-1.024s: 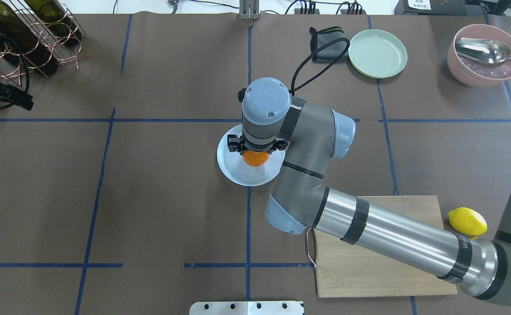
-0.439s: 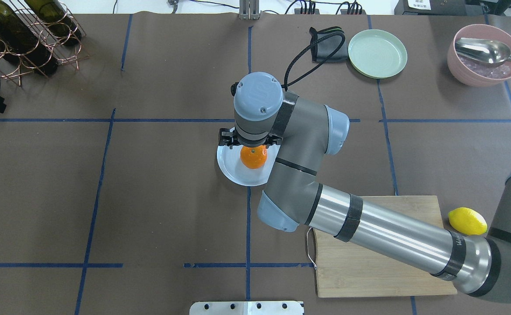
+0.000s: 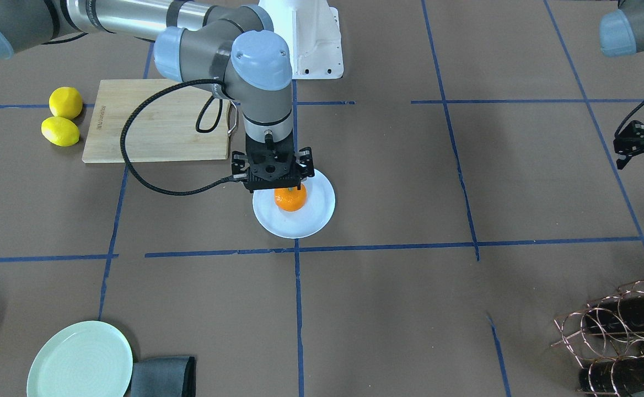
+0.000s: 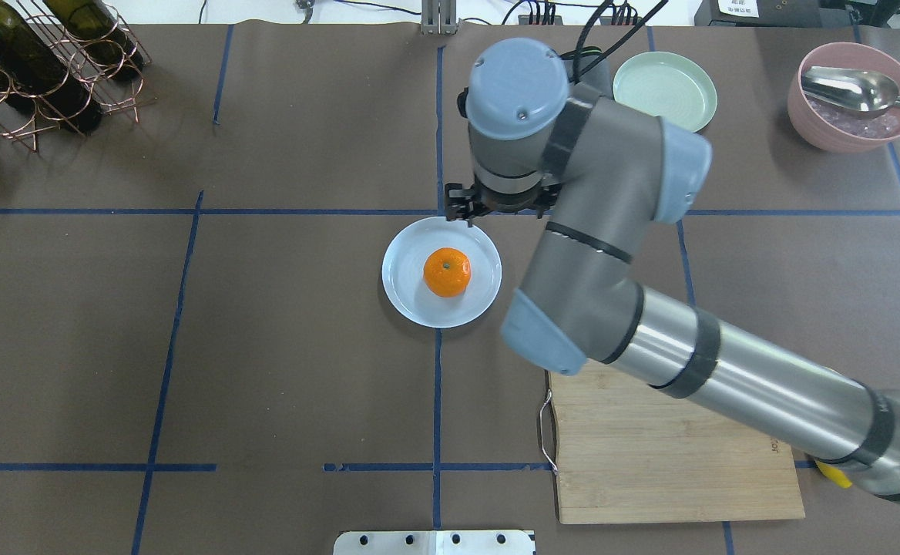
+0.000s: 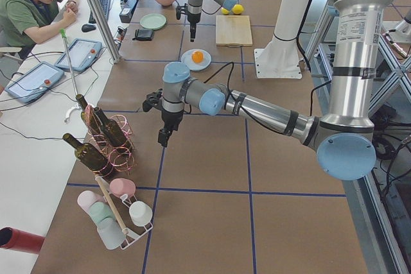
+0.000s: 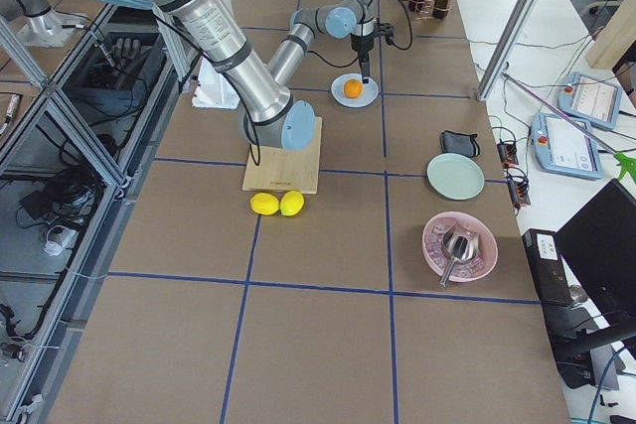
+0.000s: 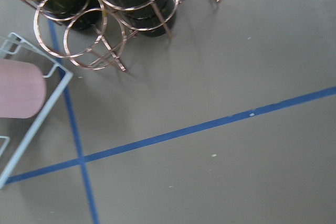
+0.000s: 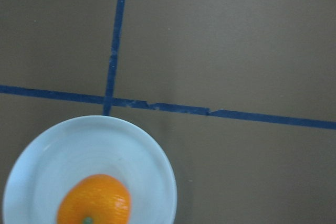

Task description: Pick orange to plate

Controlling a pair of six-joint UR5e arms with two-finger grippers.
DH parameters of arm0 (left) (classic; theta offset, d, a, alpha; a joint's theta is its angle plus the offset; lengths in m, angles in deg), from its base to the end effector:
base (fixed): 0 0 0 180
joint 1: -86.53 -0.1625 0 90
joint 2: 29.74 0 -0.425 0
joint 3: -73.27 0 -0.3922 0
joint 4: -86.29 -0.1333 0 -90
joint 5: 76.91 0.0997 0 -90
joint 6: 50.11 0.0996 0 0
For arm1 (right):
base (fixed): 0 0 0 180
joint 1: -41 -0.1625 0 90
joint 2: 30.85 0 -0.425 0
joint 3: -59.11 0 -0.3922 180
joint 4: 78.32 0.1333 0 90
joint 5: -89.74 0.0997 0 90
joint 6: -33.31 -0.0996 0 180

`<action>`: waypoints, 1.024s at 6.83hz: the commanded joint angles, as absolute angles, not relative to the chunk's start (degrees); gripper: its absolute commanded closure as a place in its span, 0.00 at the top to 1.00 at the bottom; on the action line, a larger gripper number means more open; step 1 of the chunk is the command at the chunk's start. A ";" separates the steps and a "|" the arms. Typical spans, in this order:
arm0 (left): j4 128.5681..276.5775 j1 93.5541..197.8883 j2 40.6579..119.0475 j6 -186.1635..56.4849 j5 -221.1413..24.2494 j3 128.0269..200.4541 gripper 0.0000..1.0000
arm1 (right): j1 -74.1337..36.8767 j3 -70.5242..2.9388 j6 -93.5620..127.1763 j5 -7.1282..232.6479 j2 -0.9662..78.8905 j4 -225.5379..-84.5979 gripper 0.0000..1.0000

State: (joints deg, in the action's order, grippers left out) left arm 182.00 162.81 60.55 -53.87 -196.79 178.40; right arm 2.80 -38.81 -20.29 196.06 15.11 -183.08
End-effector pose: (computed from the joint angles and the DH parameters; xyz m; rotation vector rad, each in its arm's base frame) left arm 0.0383 -0.5098 0.5278 0.2786 0.5658 0.2642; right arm -0.4648 -0.4998 0.1750 0.1722 -0.6793 -0.0623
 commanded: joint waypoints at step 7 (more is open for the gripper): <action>176.82 172.48 57.18 -40.44 -208.13 171.97 1.00 | -36.38 -44.19 37.54 218.65 46.57 -186.52 1.00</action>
State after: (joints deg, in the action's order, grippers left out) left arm 176.84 172.42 57.26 -40.35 -208.11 172.04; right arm -30.96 -47.48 29.27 215.72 44.19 -186.55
